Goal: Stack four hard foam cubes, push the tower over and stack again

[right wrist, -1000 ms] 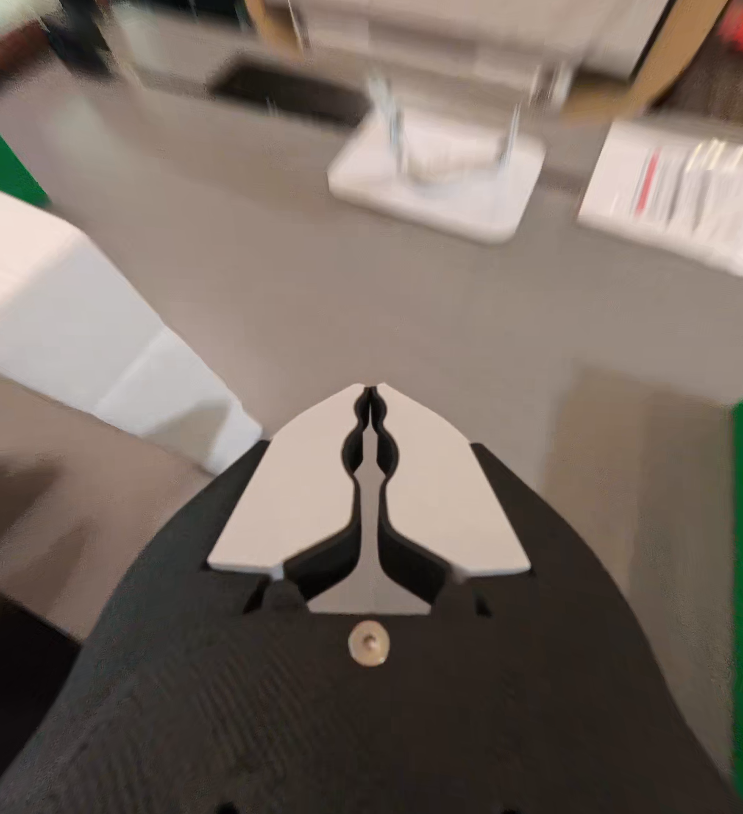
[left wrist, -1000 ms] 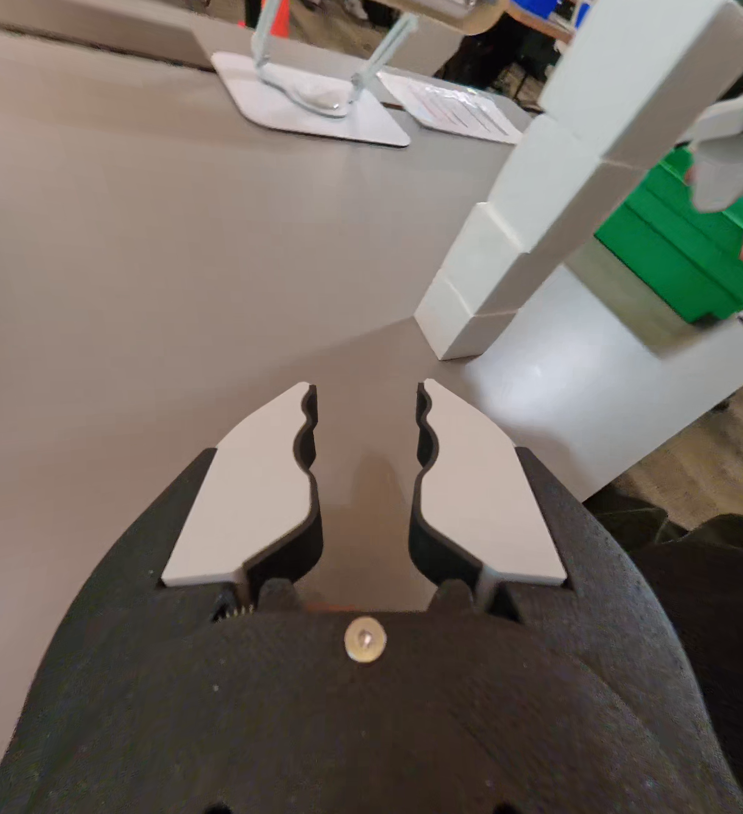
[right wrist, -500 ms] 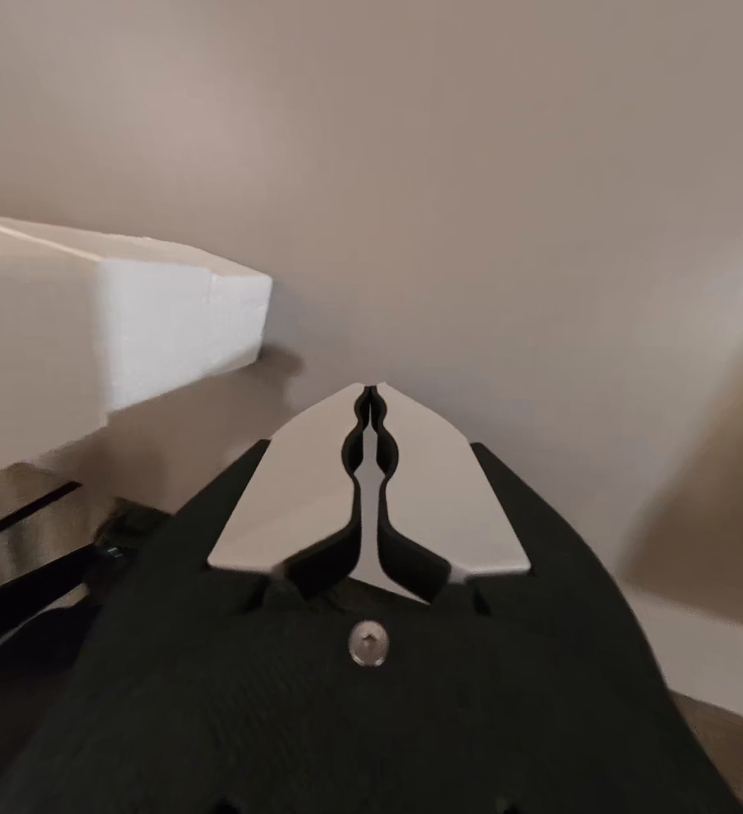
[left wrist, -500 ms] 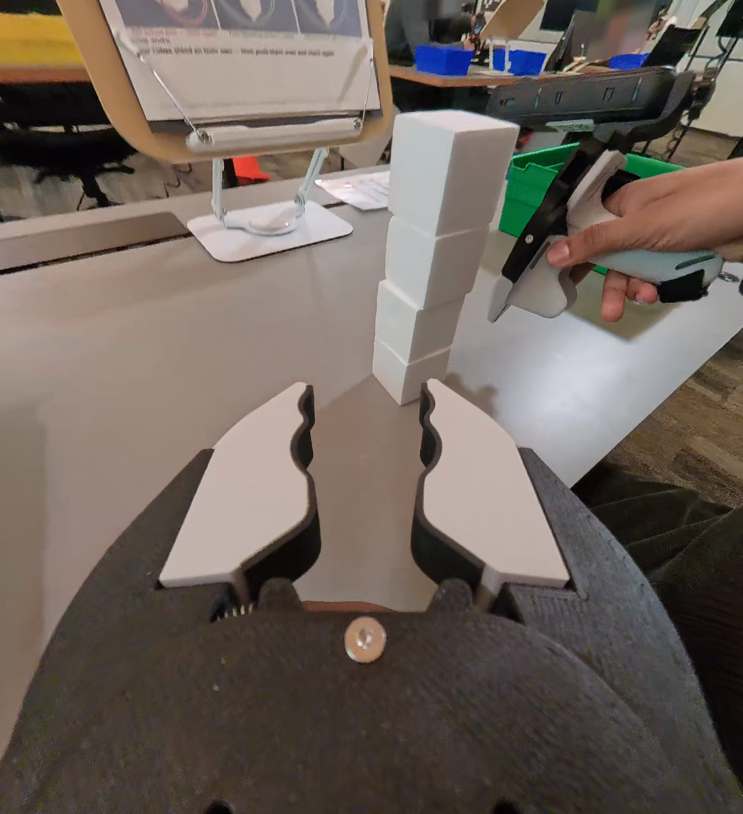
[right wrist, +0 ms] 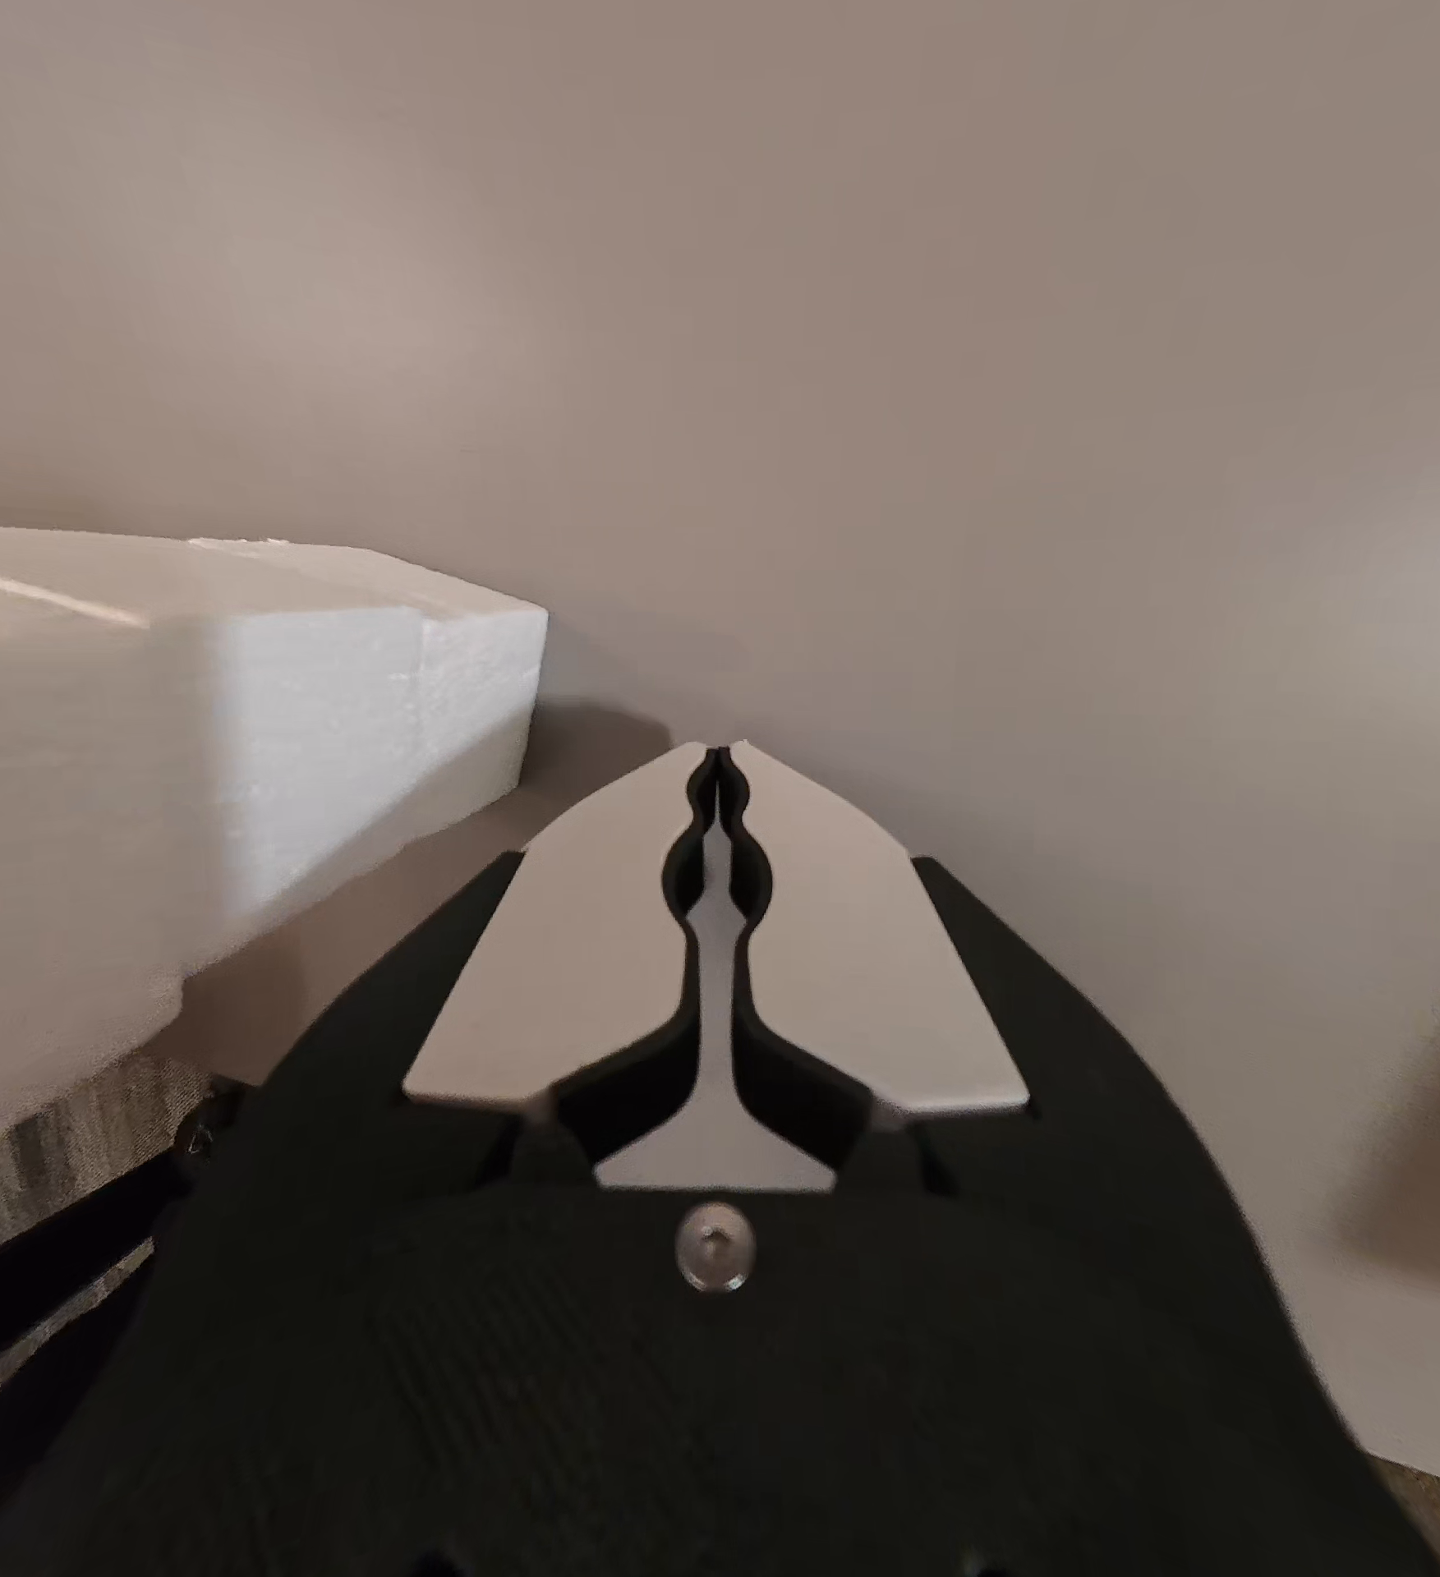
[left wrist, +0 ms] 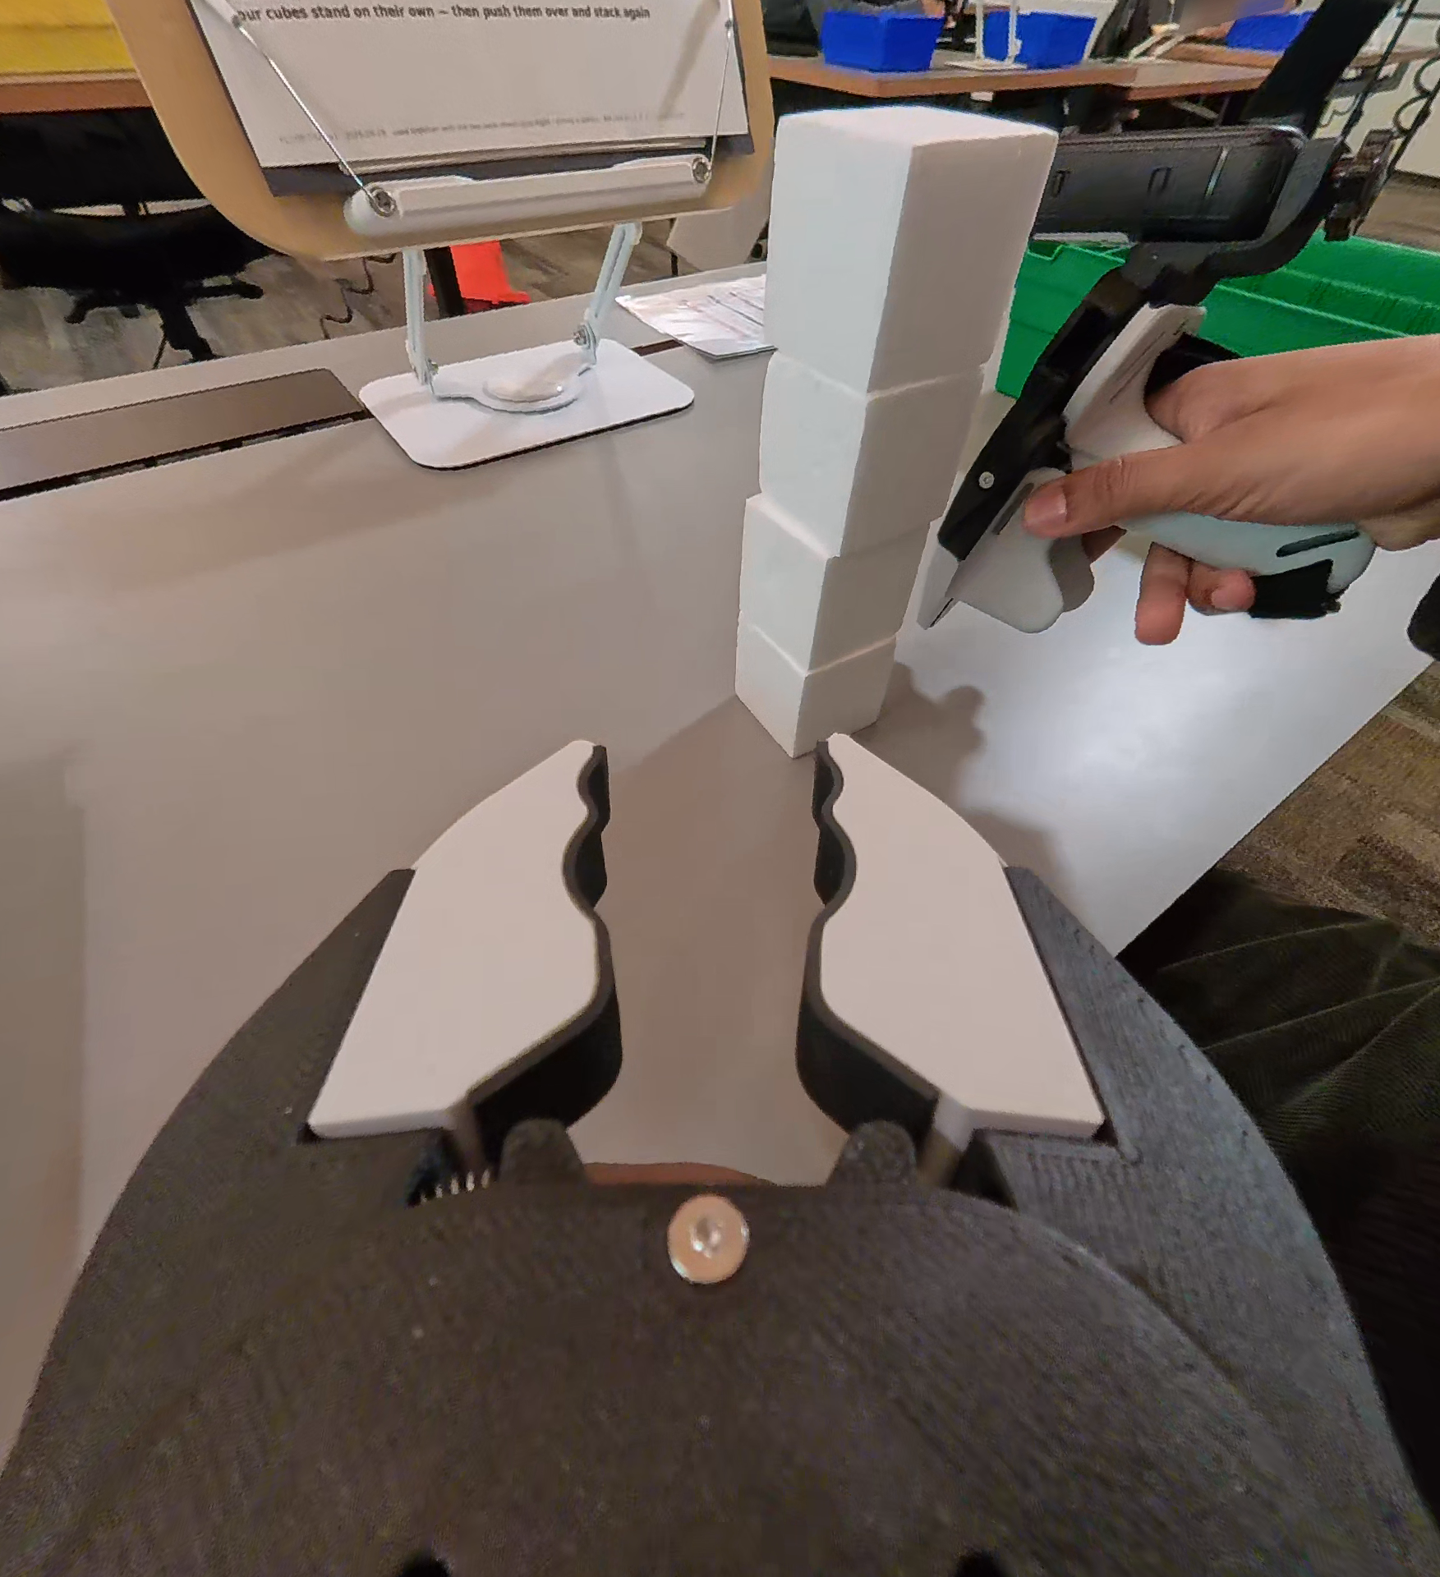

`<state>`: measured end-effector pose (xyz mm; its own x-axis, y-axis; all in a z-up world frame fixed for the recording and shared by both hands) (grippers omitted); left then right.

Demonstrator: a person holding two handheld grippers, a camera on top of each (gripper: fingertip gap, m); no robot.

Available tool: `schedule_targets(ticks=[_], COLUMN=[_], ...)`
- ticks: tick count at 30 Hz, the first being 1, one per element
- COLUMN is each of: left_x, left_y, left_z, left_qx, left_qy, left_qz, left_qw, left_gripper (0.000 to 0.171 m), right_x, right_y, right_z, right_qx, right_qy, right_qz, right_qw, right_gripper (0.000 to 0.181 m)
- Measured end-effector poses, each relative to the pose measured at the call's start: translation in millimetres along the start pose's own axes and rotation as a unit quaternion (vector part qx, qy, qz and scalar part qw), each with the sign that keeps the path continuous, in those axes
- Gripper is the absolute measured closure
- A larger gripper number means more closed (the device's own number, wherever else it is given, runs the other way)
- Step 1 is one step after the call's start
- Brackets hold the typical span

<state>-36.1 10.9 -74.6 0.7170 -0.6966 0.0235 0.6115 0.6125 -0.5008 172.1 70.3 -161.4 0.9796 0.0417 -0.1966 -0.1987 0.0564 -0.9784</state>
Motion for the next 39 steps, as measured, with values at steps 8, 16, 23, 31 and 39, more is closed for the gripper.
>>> schedule_targets(ticks=[8,16,23,31,39], left_x=[-4,-9,-9,-14,-26], left_y=[2,1,-1,-2,-15], left_z=[-2,-1,2,4,16], left_qx=[-0.011,-0.012,-0.007,-0.005,0.037], left_qy=[0.001,-0.005,-0.005,-0.012,-0.045], left_qz=[0.016,0.039,0.041,0.050,0.058], left_qw=[1.000,0.999,0.999,0.999,0.997], left_gripper=[0.134,0.147,0.150,0.156,0.137], right_x=[-6,-11,-19,-39,-77], right_y=[0,3,2,4,9], right_z=[3,6,13,23,42], right_qx=[0.007,0.003,-0.001,-0.008,-0.014], right_qy=[0.007,0.003,0.003,-0.011,-0.053], right_qz=[0.007,0.009,-0.002,-0.020,-0.054], right_qw=[1.000,1.000,1.000,1.000,0.997], right_gripper=[0.181,0.181,0.181,0.181,0.181])
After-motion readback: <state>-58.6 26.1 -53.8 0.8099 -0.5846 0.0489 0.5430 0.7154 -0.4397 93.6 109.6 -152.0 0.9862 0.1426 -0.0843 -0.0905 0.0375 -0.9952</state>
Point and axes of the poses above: each gripper's, where its closed fingertips meet, y out along the fingers, z out of its top, x = y × z across the jaws, the point moved 2 cm from there along -y, back along the fingers, and after that the axes turned 12 degrees about -x, right-handed, at the moved point
